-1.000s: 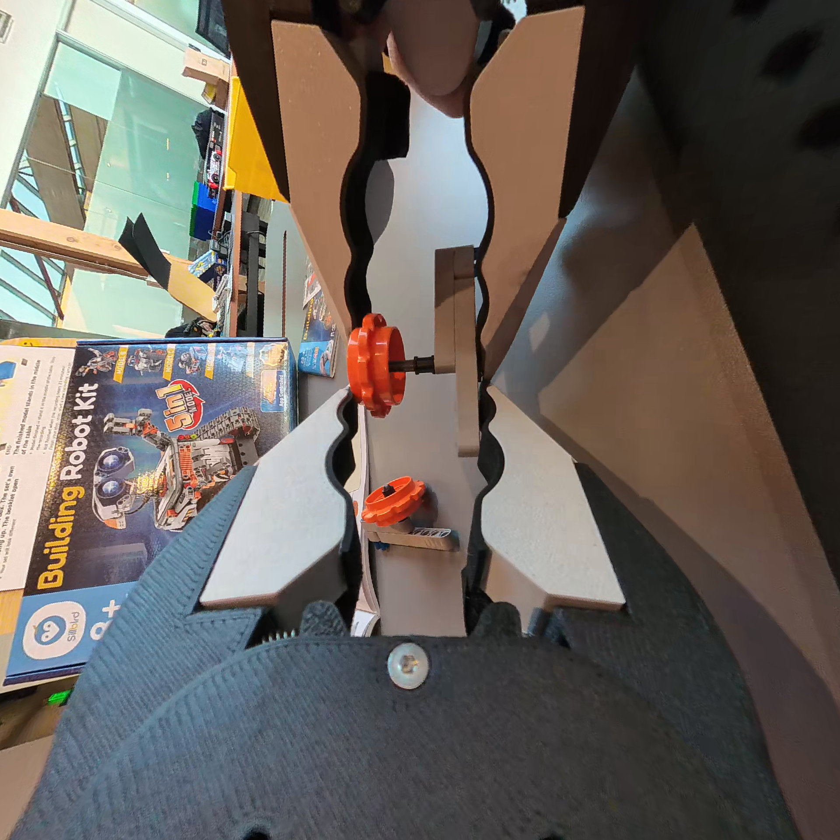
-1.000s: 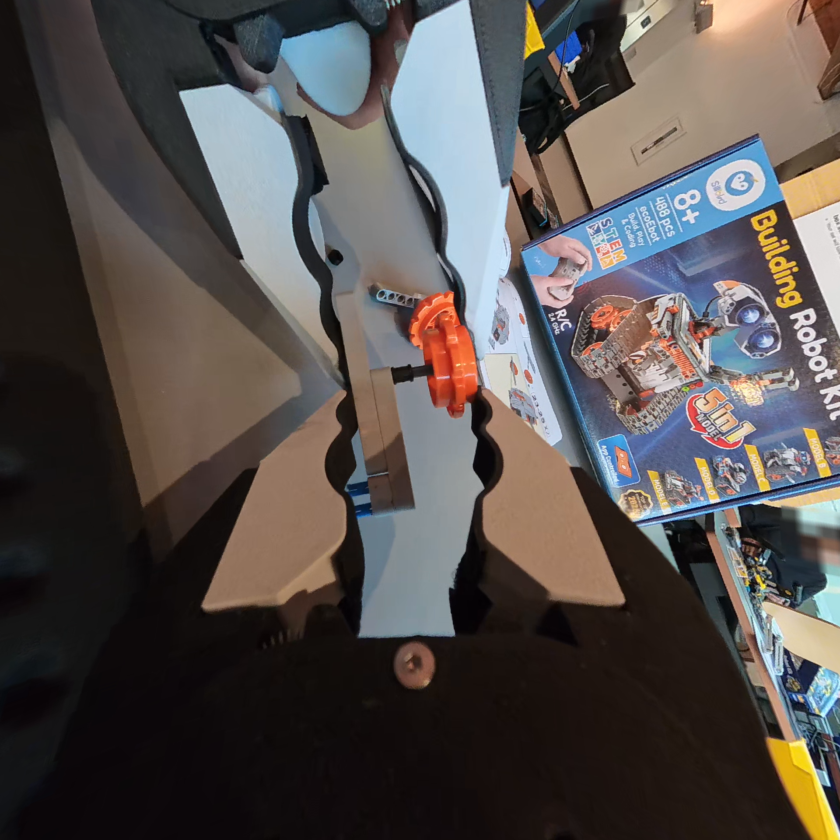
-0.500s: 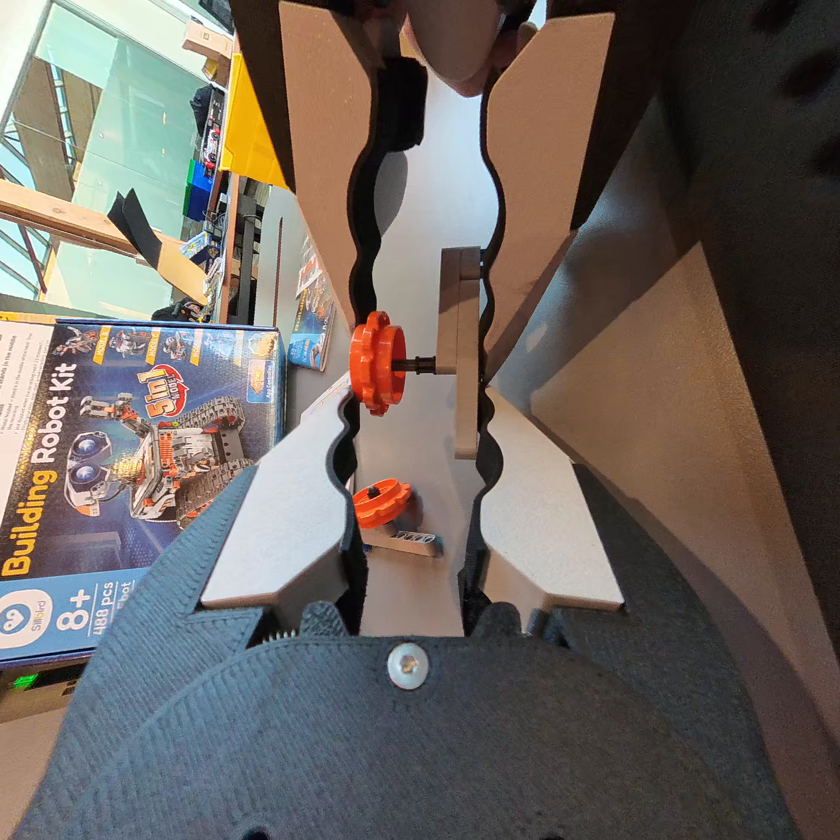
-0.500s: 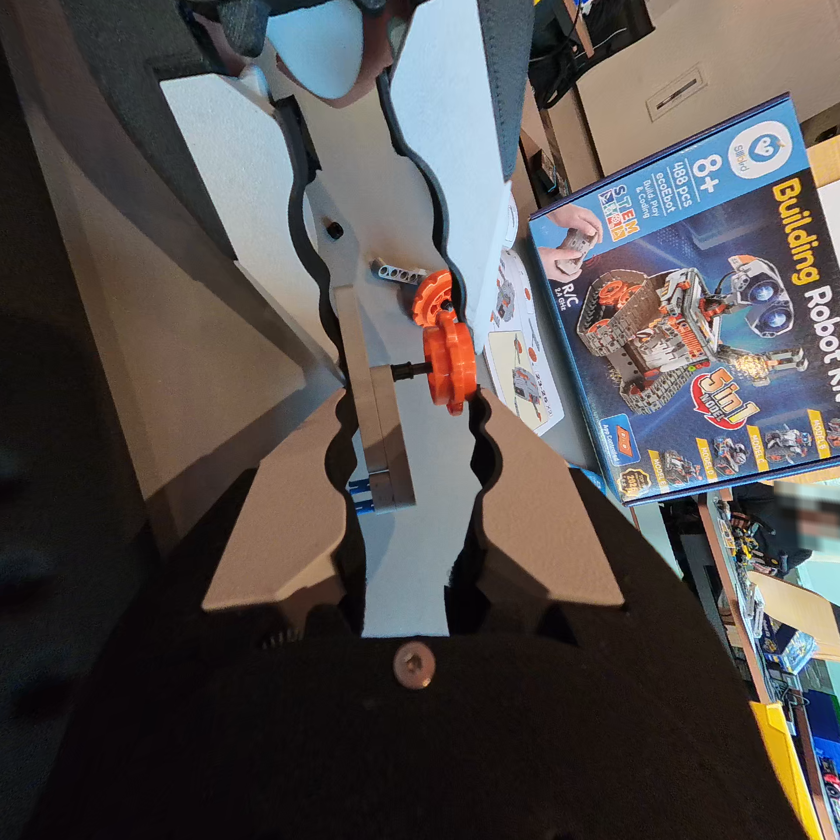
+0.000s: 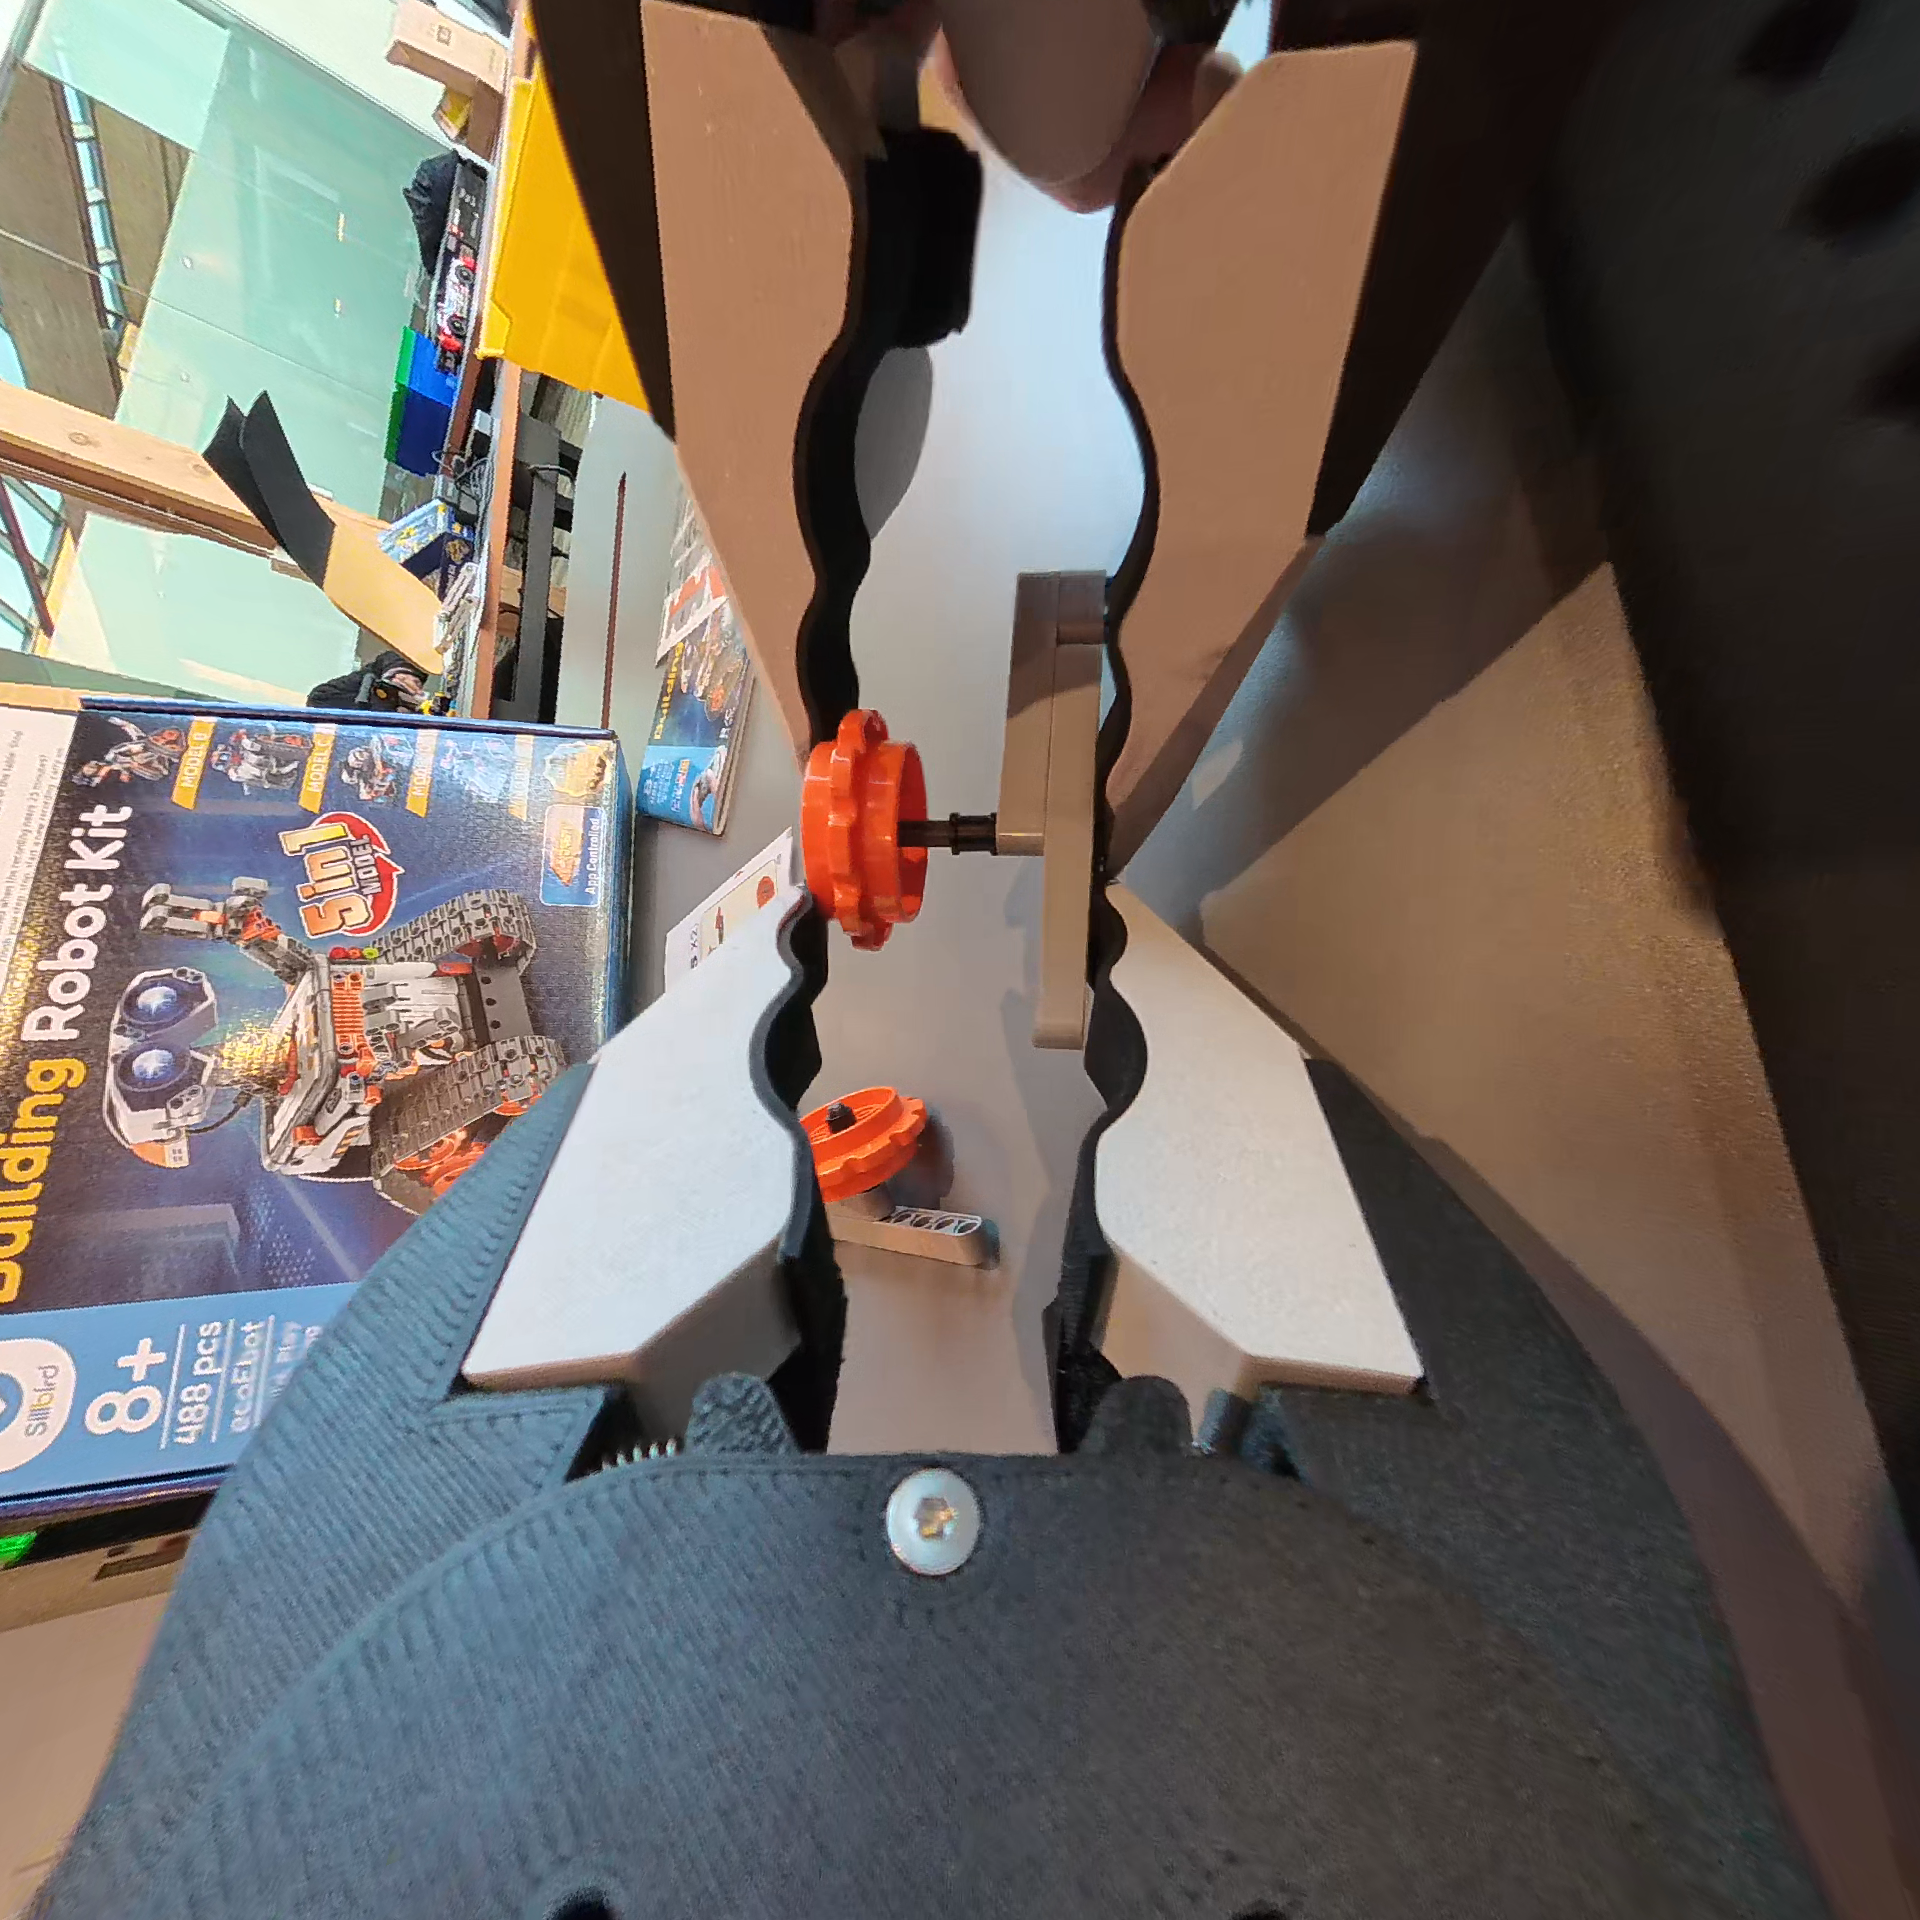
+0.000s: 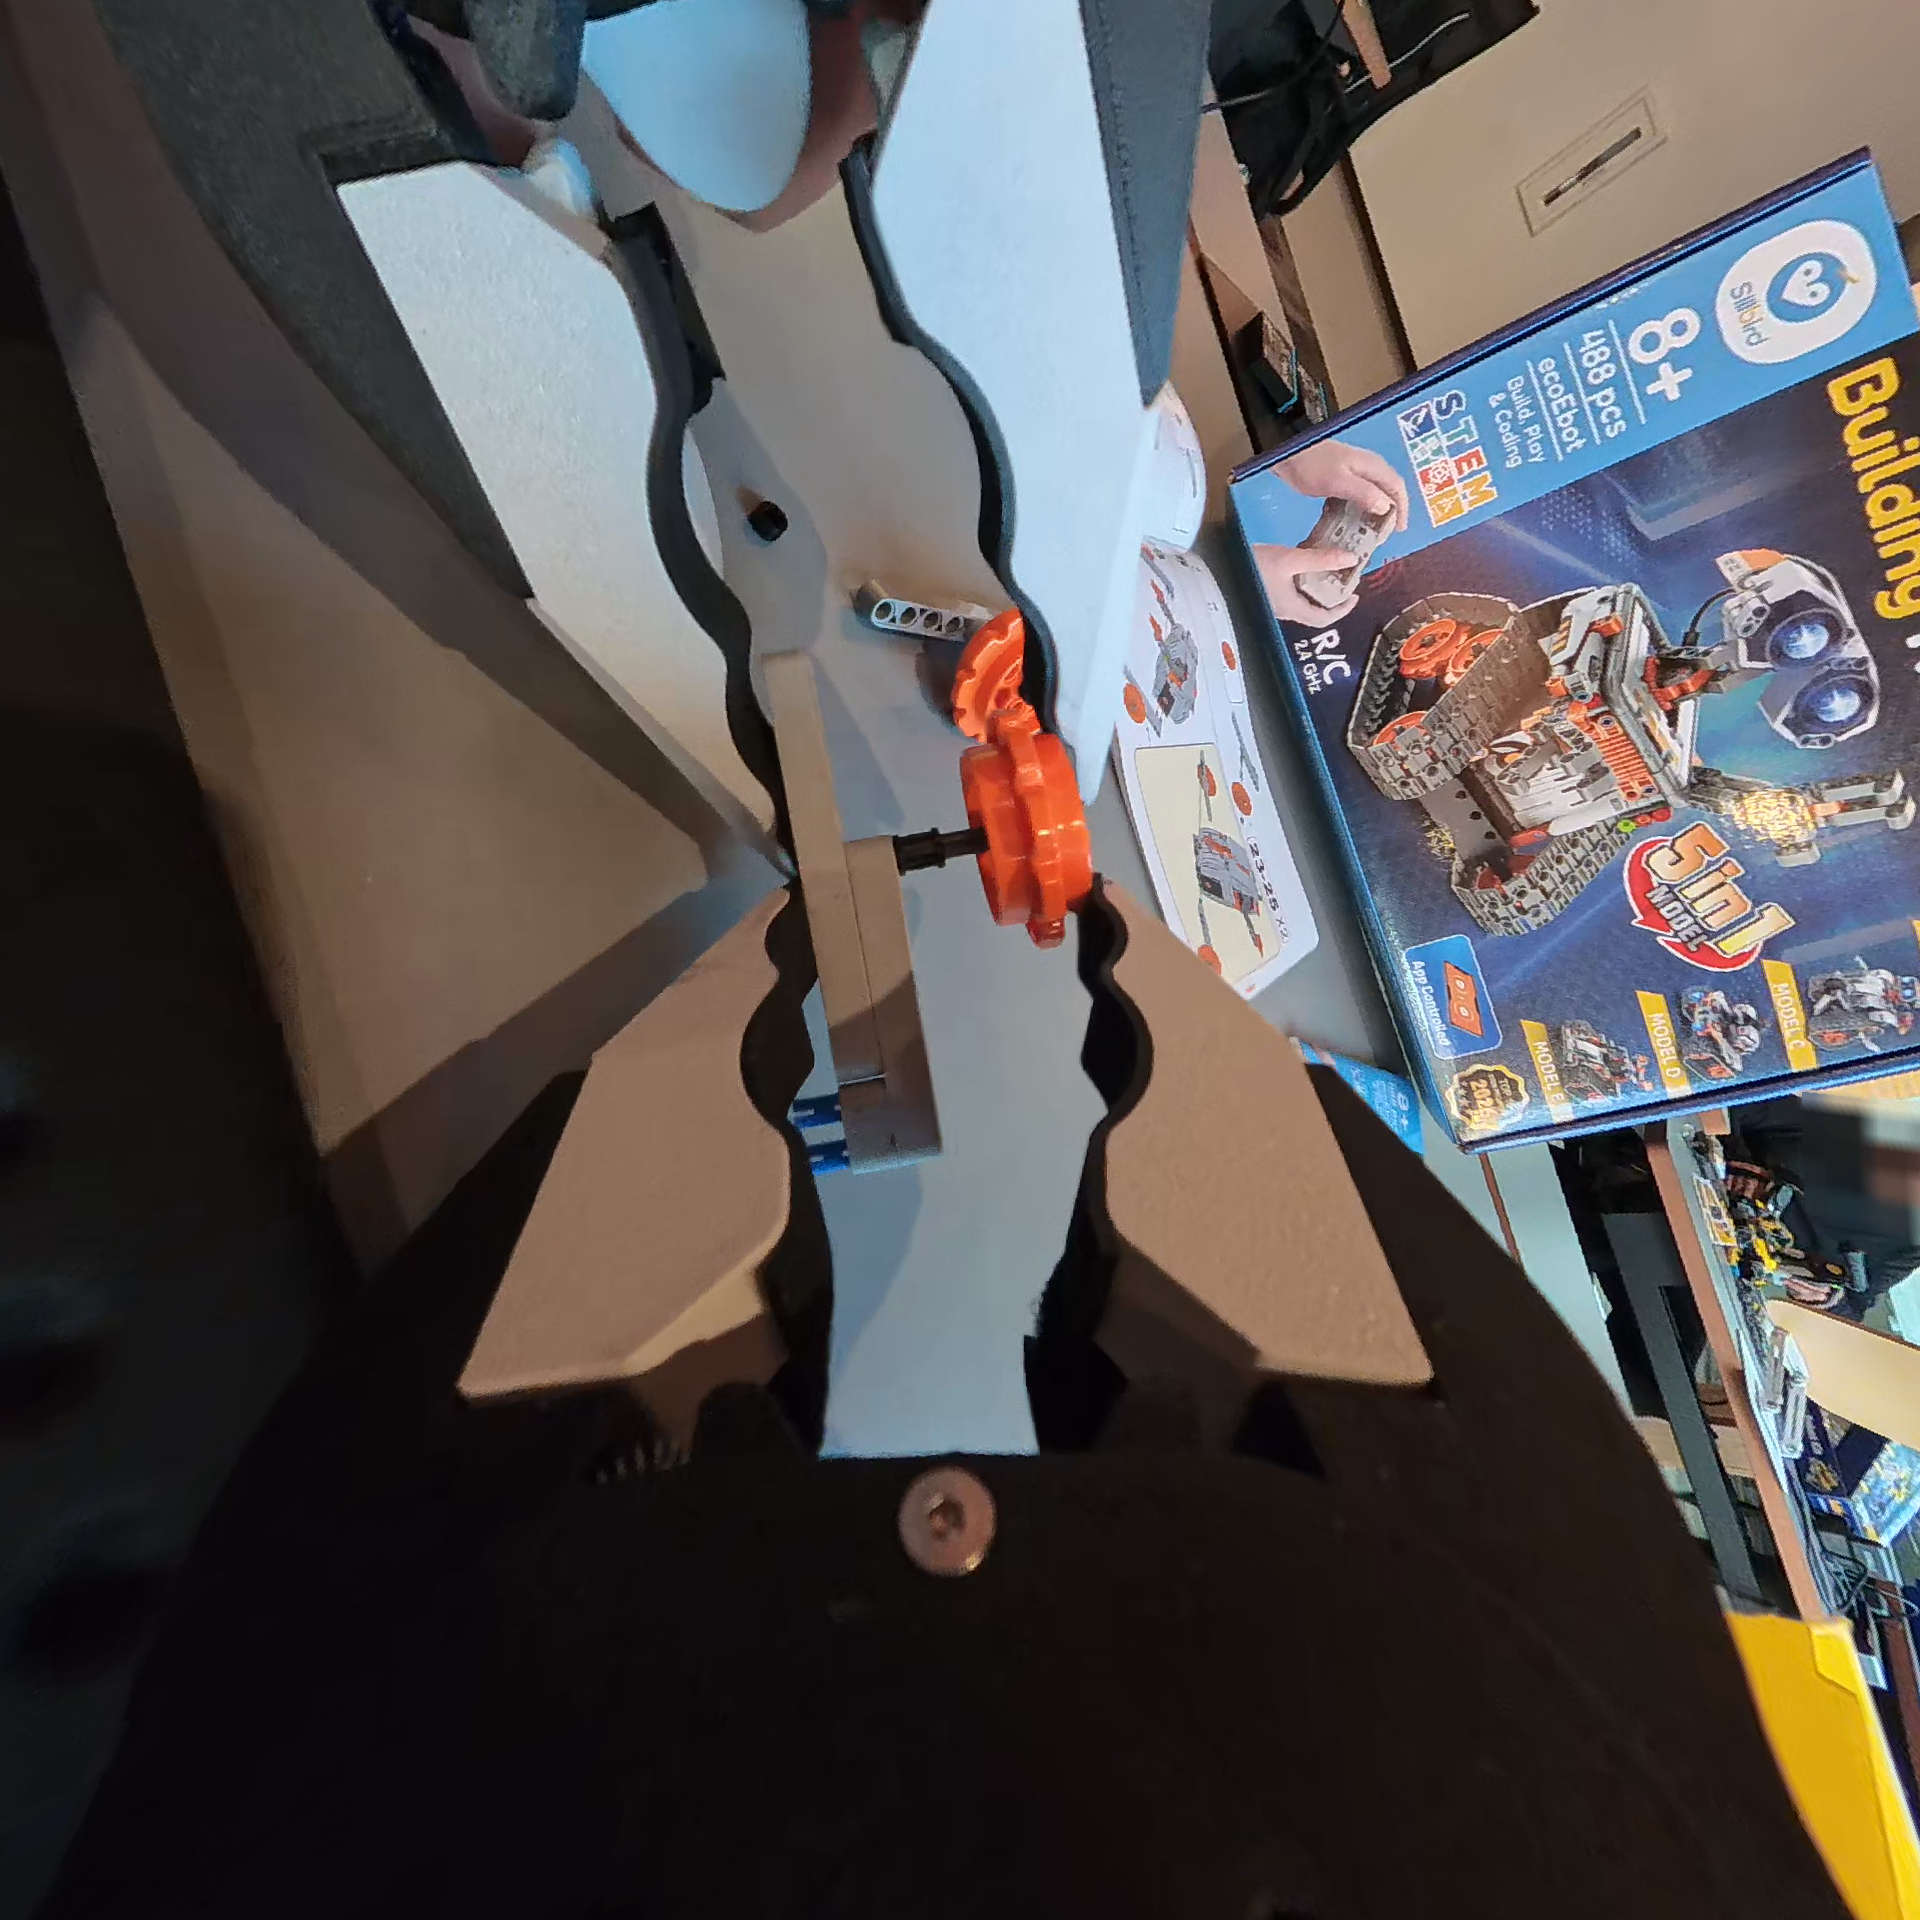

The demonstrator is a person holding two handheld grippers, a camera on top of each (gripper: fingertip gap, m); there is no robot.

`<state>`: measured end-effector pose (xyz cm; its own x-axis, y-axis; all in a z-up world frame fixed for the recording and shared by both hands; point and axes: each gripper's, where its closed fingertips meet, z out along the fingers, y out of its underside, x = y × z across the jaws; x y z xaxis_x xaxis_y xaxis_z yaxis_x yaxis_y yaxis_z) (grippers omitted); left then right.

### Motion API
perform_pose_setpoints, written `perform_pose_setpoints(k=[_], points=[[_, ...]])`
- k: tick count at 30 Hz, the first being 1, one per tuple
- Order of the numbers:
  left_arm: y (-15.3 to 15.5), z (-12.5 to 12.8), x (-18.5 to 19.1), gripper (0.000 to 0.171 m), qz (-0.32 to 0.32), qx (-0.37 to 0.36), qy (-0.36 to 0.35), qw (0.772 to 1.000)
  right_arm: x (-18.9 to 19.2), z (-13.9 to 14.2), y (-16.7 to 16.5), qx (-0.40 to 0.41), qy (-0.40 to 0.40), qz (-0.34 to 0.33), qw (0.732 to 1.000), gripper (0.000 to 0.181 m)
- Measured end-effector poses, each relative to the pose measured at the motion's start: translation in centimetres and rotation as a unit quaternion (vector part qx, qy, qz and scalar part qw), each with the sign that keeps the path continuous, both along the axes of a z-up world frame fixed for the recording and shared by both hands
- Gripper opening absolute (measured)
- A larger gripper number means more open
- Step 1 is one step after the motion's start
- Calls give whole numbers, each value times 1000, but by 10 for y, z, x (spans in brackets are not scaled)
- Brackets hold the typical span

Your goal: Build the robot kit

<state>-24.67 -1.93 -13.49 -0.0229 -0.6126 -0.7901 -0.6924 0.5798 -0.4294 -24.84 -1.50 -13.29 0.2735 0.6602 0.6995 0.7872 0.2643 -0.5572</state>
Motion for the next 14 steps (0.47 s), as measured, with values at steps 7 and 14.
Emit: perform_pose_setpoints(k=[7,14], points=[[-4,4,2,50,-18,52,3,998,1,-3,5,31,-27,-3,999,51],[-4,5,2,50,-25,74,7,997,0,-1,4,56,-46,-3,997,52]])
